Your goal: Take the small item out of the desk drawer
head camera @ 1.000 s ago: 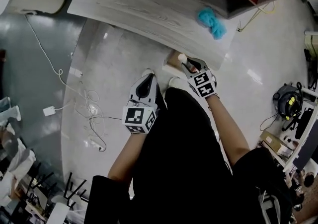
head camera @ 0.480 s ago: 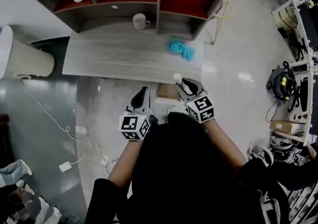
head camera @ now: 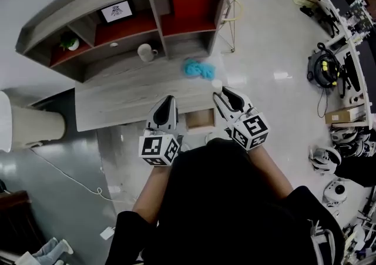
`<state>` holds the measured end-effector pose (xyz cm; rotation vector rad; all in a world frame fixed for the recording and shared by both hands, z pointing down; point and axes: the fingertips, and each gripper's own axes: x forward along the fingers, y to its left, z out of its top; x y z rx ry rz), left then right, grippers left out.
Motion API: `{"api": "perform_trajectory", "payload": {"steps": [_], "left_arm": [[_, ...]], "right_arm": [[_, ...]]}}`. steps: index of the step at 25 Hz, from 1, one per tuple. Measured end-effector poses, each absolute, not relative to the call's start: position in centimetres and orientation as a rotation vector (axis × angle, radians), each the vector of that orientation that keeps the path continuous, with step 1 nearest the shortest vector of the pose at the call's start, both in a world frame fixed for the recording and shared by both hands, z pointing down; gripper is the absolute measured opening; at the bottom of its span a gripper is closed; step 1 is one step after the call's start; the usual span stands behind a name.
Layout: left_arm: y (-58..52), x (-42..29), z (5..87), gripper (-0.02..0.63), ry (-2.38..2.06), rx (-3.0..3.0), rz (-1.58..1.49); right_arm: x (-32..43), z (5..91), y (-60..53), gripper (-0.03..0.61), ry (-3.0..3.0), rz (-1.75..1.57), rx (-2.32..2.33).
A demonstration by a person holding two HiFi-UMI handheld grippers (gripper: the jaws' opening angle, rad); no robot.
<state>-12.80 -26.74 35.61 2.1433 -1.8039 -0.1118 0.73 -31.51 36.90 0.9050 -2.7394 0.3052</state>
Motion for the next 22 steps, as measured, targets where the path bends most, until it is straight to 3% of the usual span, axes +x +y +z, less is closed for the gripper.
{"api": "perform_trajectory", "payload": {"steps": [12,22], "left_arm": [[-28.1,-14.4,30.3,0.015,-1.775,2.292,-0.166],[-26.5,-14.7,30.7,0.015,-1.736,2.306,-0.184]], "right_arm": [[4.5,29.5,-31.7,0.114,-2.740,0.158,1.296],[4.0,27.7,-30.3,0.112,-2.713,0.070,1.380]]}}
